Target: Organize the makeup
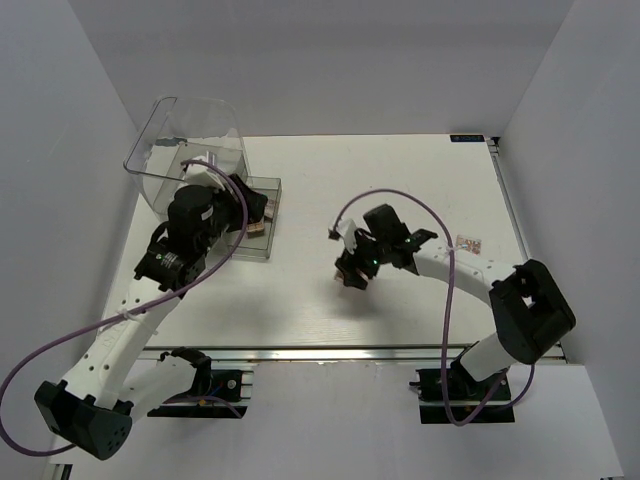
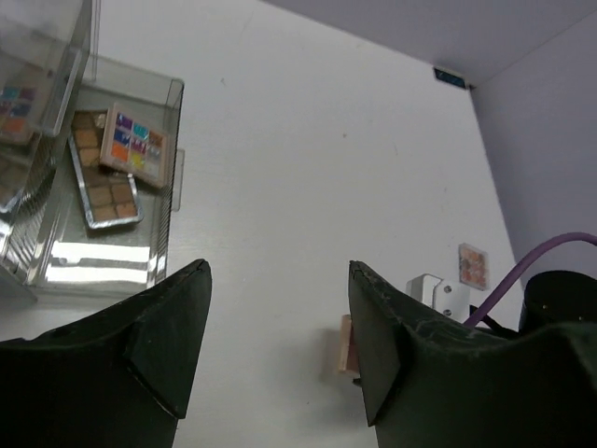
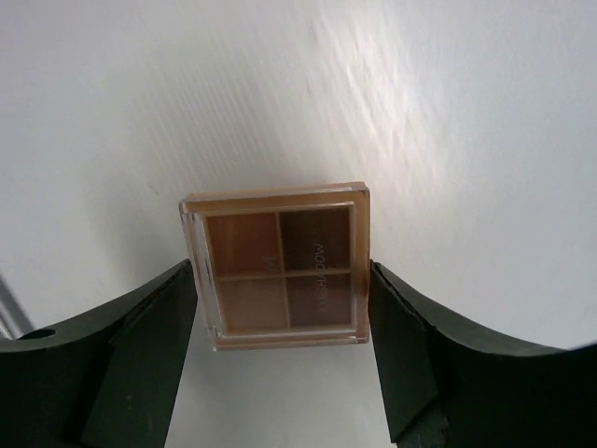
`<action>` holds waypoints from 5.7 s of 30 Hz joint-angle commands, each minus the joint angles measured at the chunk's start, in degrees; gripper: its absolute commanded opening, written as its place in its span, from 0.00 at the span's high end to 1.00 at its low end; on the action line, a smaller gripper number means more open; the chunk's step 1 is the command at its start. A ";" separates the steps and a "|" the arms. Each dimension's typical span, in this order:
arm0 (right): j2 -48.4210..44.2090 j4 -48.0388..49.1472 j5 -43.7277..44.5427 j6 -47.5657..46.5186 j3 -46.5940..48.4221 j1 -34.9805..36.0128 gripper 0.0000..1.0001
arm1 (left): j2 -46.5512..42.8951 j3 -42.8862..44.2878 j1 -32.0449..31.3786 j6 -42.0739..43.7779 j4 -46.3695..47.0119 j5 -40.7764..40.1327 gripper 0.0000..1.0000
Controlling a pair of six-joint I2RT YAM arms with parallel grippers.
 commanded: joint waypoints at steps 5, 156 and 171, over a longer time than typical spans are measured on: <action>9.91 17.83 -16.86 2.77 22.24 5.72 1.00 | -2.33 8.79 -0.05 2.04 1.57 -0.79 0.29; 17.31 18.02 -16.77 16.92 29.42 -21.40 1.00 | 16.89 5.18 -6.11 2.38 10.89 10.99 0.84; 5.43 18.10 -17.56 20.61 13.48 -27.93 1.00 | 57.15 29.35 -7.44 13.64 -8.45 -9.83 0.85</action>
